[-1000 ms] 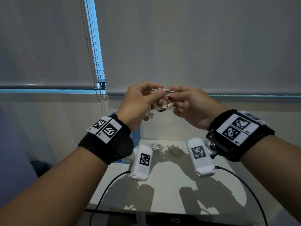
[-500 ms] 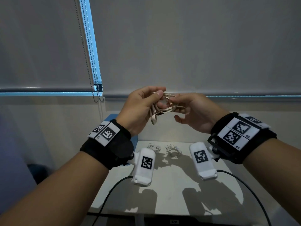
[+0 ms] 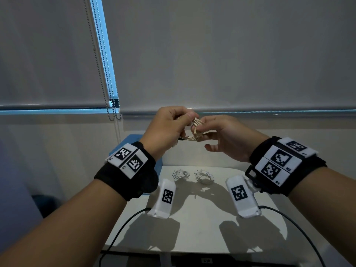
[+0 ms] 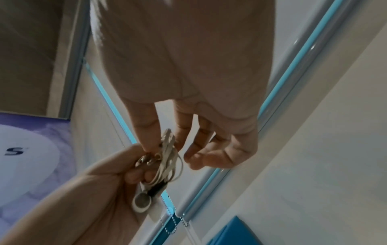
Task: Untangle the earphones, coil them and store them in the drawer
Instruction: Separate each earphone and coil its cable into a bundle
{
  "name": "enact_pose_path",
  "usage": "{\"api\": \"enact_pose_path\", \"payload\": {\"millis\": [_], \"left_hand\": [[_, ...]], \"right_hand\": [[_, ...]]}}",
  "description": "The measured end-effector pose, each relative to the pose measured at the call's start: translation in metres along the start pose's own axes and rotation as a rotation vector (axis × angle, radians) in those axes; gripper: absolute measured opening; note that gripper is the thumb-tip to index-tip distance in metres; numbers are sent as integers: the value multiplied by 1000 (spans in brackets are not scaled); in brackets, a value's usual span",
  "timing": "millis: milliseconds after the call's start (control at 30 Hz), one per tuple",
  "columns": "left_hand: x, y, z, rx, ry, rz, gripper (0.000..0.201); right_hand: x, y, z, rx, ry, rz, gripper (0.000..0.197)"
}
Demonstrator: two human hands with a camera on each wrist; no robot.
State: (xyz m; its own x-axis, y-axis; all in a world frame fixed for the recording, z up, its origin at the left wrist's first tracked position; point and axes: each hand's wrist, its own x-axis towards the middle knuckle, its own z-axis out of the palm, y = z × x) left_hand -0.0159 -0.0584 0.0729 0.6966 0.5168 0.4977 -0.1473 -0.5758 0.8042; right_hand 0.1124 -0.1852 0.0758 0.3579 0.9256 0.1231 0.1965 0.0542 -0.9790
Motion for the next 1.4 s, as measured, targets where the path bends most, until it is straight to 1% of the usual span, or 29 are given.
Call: {"api": "enact_pose_path", "payload": {"millis": [67,100,167,233,433,533,667,833,900,967,1067,1133,1200,1267,1333,1400], "left_hand": [[0,1,1,33,21,35,20],[1,1,2,45,30,54,20],[2,3,3,46,42,78,20],[4,4,2,58,57,106,18],[6,-5,-1,198,116,179,16],[6,-6,0,222,128,198,15],[7,-7,2,268,125,253,15],[8,-5,1,358,131,338,15],[8,-7,-1,380,132,354,15],[7,-8,-3,408,119,360,15],[5,-7,-8,476,37,375,17],[2,-7,-9,543,-35,406,20],[1,-7,-9,576,-93,424,22],[0,-9,-5,586,-141,423,24],[-2,-11,-2,561,-173,396,26],[-3,-14,2,494,-194,355,26]], "right_hand": [[0,0,3,-48,30,-19,5],[0,1,5,-75,41,-24,7],[1,3,8,-124,72,-27,20],[2,3,12,-135,111,-32,24],[1,1,16,-54,221,-40,24],[0,-1,20,-22,226,-33,26],[3,1,24,41,226,-18,36],[6,4,21,105,256,13,32],[6,5,19,123,246,21,35],[4,6,15,128,207,20,38],[-2,9,7,84,112,6,47],[-4,11,-1,57,74,25,50],[-5,13,-8,55,26,55,50],[-6,15,-13,42,-27,91,45],[-5,20,-14,-4,-51,126,39],[-5,26,-13,-46,-68,138,37]]}}
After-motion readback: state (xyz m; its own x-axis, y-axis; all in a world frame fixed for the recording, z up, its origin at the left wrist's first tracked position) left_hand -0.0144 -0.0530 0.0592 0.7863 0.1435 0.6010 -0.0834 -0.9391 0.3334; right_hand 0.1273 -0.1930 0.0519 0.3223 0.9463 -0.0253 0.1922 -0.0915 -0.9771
